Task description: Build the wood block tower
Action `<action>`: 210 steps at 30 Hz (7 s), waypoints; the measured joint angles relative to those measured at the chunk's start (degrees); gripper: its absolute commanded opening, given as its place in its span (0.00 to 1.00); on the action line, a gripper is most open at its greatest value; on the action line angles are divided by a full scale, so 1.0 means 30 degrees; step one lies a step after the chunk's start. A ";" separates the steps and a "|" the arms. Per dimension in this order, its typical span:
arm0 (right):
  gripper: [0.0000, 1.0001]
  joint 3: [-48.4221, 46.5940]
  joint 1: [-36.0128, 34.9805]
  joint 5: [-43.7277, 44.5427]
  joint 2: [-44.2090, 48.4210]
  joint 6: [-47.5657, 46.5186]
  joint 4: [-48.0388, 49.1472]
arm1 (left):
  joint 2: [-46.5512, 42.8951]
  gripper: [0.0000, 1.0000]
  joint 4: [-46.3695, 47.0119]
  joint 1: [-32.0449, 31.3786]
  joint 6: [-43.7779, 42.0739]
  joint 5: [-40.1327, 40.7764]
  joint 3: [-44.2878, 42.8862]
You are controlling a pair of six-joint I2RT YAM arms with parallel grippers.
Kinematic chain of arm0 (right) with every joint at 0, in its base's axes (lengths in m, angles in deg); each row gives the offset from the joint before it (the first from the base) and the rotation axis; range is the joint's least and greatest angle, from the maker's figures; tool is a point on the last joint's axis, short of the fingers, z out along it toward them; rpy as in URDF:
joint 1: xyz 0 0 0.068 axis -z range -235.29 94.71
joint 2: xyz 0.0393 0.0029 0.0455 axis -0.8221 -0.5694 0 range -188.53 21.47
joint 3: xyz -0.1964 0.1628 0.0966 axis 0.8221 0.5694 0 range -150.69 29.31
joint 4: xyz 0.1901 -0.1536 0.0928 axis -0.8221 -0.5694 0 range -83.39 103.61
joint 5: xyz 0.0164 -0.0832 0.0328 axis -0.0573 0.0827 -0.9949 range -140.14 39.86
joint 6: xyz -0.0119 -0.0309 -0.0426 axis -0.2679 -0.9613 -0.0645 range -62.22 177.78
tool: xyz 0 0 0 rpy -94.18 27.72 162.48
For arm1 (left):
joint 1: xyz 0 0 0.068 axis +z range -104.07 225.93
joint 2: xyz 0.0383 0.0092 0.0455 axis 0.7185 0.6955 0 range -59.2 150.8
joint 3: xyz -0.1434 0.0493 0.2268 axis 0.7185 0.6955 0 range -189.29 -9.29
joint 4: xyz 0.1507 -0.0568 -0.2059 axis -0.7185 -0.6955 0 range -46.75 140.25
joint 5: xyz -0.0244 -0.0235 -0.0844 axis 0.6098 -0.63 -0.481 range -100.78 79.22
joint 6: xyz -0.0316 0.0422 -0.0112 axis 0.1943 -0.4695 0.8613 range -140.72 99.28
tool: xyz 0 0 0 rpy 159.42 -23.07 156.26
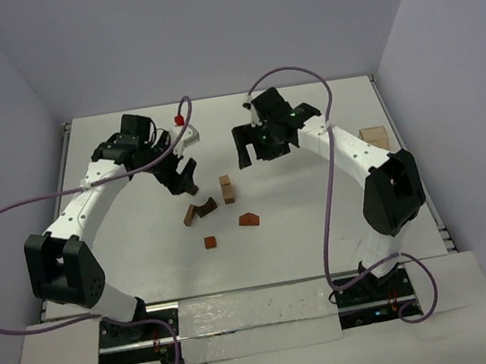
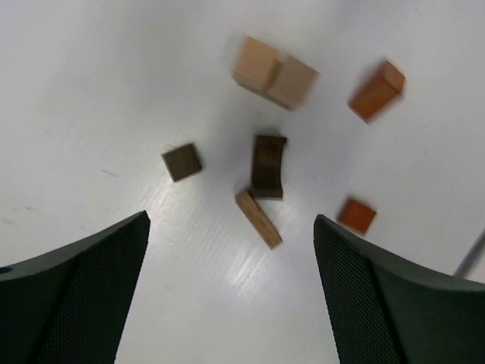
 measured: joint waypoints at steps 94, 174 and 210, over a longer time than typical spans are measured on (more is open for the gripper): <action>1.00 0.1485 0.3020 -0.6254 0.5100 -0.4155 0.1905 | -0.4729 0.00 -0.0211 0.0617 -0.7988 -0.8630 0.3132; 0.94 -0.1916 -0.7970 -0.9423 0.4314 -1.2320 0.1275 | -1.3905 0.00 0.5787 0.0530 0.4907 -1.2094 0.7407; 0.32 -0.1923 -0.6258 -0.8630 0.4294 -1.6001 -0.1750 | -1.3742 0.99 0.5190 0.0575 0.5411 -0.9814 0.7335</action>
